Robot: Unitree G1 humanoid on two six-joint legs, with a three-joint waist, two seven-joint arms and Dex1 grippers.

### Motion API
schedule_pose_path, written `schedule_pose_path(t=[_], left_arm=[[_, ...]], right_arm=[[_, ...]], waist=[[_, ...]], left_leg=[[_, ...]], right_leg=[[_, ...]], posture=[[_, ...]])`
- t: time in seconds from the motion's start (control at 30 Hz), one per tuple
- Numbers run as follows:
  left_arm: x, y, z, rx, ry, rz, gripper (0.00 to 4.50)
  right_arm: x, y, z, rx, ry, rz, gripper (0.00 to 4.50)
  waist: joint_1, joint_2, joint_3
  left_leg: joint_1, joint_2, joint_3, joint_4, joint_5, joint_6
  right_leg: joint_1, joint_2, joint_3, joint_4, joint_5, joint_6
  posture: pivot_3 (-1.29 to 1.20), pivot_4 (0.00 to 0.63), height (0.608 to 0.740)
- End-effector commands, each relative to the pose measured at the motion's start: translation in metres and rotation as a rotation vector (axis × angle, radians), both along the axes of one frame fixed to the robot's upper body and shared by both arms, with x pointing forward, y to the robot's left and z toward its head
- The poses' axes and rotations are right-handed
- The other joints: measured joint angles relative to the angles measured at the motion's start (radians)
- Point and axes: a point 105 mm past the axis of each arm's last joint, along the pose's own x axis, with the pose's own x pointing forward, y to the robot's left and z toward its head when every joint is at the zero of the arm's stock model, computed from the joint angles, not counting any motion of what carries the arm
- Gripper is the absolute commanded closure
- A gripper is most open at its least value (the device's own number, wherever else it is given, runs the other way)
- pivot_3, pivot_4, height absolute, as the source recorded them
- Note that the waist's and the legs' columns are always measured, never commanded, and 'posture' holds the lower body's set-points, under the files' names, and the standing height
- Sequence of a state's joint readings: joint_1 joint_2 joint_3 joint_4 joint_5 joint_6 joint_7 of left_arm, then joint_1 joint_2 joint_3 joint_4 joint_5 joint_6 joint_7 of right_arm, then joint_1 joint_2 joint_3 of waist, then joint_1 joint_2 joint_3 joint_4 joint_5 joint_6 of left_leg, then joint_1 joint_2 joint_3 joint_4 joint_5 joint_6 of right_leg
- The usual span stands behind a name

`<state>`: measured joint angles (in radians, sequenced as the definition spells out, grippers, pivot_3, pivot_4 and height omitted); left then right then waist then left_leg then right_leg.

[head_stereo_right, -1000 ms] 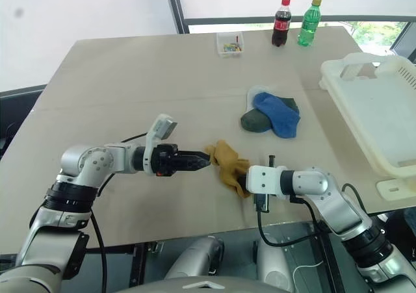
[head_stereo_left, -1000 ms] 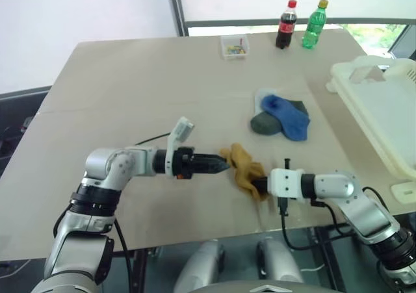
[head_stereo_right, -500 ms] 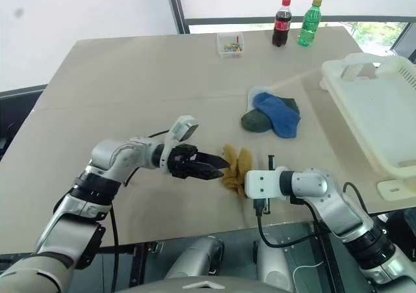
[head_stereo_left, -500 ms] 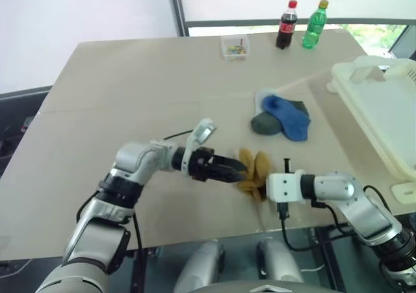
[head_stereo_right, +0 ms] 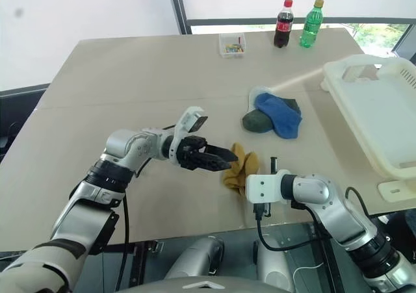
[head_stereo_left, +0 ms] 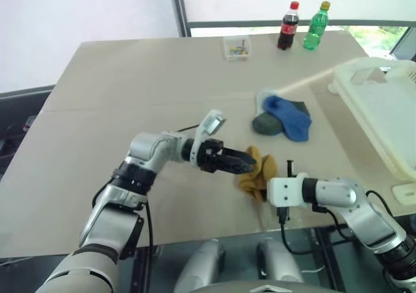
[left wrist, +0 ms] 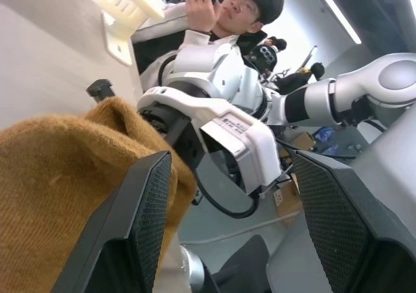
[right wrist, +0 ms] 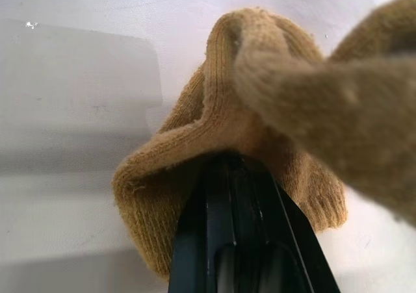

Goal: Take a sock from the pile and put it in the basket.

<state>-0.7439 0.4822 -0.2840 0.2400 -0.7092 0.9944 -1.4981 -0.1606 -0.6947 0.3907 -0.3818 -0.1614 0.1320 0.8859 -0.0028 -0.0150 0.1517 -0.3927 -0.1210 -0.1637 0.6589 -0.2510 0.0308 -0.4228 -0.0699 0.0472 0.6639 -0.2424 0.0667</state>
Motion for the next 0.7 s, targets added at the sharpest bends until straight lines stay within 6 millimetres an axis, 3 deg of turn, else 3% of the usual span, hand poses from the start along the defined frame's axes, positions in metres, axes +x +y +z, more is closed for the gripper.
schedule_pose_path(t=[0.03, 0.17, 0.33, 0.6, 0.7], left_arm=[[-0.004, 0.005, 0.004, -0.004, -0.026, -0.017, 1.38], [0.001, 0.006, -0.006, 0.034, -0.029, 0.025, 1.38], [0.004, -0.011, -0.012, 0.01, -0.023, 0.02, 1.38], [0.003, -0.025, -0.034, 0.075, -0.011, 0.026, 1.38], [0.005, -0.029, -0.044, 0.113, -0.017, 0.027, 1.38]], right_arm=[[0.005, -0.014, -0.016, -0.053, 0.06, -0.068, 4.5], [0.008, -0.016, -0.016, -0.063, 0.046, -0.067, 4.5], [0.009, -0.021, -0.011, -0.09, 0.018, -0.065, 4.5], [-0.002, -0.04, 0.023, -0.125, 0.015, -0.111, 4.5], [-0.007, -0.049, 0.025, -0.165, 0.012, -0.127, 4.5]], waist=[[0.0, 0.0, 0.0], [0.001, 0.0, 0.0], [0.012, 0.0, 0.0], [0.017, 0.0, 0.0], [0.017, 0.0, 0.001]], left_leg=[[0.0, 0.0, 0.0, 0.0, 0.0, 0.0], [0.002, 0.0, -0.002, 0.001, 0.0, 0.0], [0.007, -0.001, -0.004, 0.002, 0.0, 0.0], [0.006, -0.002, -0.006, 0.002, 0.0, 0.0], [0.006, -0.002, -0.007, 0.002, 0.0, 0.0]], right_leg=[[0.0, 0.0, 0.0, 0.0, 0.0, 0.0], [0.004, 0.0, -0.002, 0.0, 0.0, 0.0], [0.01, 0.0, -0.003, -0.001, 0.0, 0.0], [0.011, -0.001, -0.005, -0.001, 0.0, 0.001], [0.01, -0.001, -0.005, -0.002, 0.0, 0.001]], posture=[[0.0, 0.15, 0.729], [0.0, 0.15, 0.729], [0.0, 0.15, 0.729], [0.0, 0.15, 0.729], [0.0, 0.15, 0.729]])
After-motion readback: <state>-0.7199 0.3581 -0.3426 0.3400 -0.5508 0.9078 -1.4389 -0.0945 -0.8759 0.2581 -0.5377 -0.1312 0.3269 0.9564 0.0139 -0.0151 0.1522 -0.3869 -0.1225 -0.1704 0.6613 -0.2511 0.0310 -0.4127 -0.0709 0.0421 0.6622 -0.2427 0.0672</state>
